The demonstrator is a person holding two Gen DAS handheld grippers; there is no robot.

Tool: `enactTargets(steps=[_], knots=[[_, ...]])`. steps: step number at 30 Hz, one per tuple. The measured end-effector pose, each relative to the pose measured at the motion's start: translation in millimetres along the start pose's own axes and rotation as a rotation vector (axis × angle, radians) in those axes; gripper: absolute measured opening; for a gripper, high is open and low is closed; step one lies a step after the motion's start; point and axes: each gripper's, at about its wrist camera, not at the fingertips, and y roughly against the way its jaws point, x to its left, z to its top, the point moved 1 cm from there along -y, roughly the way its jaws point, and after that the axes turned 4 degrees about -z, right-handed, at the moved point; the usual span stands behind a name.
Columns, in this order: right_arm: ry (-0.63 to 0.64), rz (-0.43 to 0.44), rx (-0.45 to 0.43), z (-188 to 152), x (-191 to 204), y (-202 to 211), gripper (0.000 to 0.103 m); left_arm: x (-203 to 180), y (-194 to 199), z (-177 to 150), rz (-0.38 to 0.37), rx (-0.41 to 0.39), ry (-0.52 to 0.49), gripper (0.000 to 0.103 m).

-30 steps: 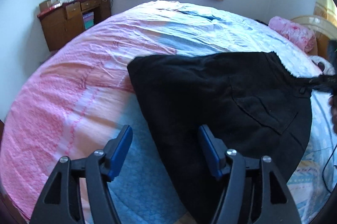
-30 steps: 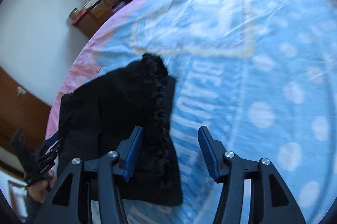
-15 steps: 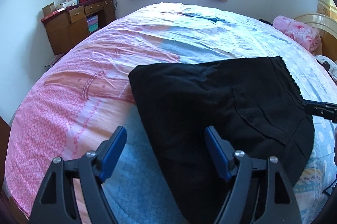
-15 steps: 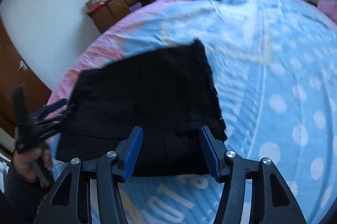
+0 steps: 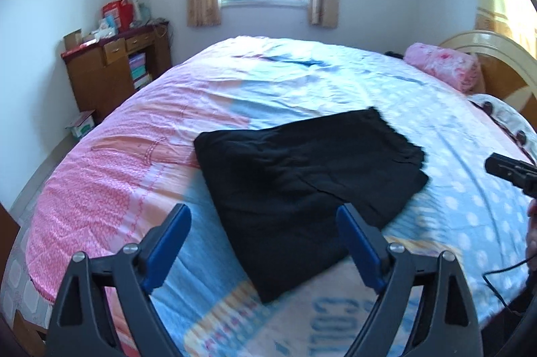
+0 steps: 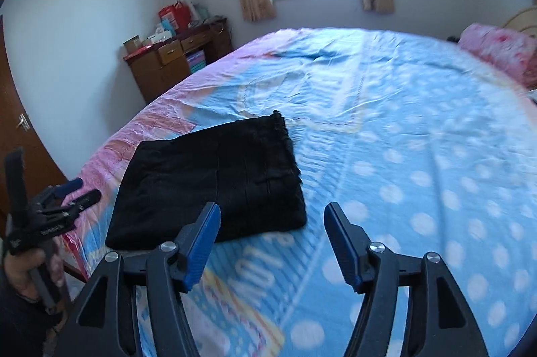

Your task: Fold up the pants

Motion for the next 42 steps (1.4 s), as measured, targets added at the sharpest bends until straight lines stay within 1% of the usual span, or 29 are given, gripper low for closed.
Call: enactTargets(steps=[4,6,15,19,26,30,32,39,42], knots=[[0.011,-0.030,-0.022,-20,3,24,0.066,-15,21,-8,-0.027,-0.026,-0.011,0.092],[0.015,-0.039,-0.030,-26,6,32,0.066,-21,28,-12,-0.040,-0.041,-0.010,0.094],[0.007,-0.039,-0.072,-32,17,61,0.067,-40,43,-13,-0.090,-0.068,-0.015,0.095],[0.011,-0.041,-0.079,-35,24,69,0.067,-43,47,-12,-0.099,-0.079,-0.013,0.095],[0.025,-0.028,-0.095,-37,33,79,0.067,-45,49,-13,-0.107,-0.078,-0.009,0.096],[0.021,-0.029,-0.107,-35,33,83,0.068,-48,51,-13,-0.095,-0.090,-0.022,0.102],[0.018,-0.030,-0.114,-36,32,85,0.071,-50,51,-13,-0.100,-0.088,-0.022,0.102],[0.016,-0.039,-0.126,-35,29,92,0.072,-54,49,-13,-0.103,-0.068,-0.030,0.102],[0.017,-0.038,-0.133,-34,31,95,0.072,-58,53,-13,-0.089,-0.082,-0.046,0.102]])
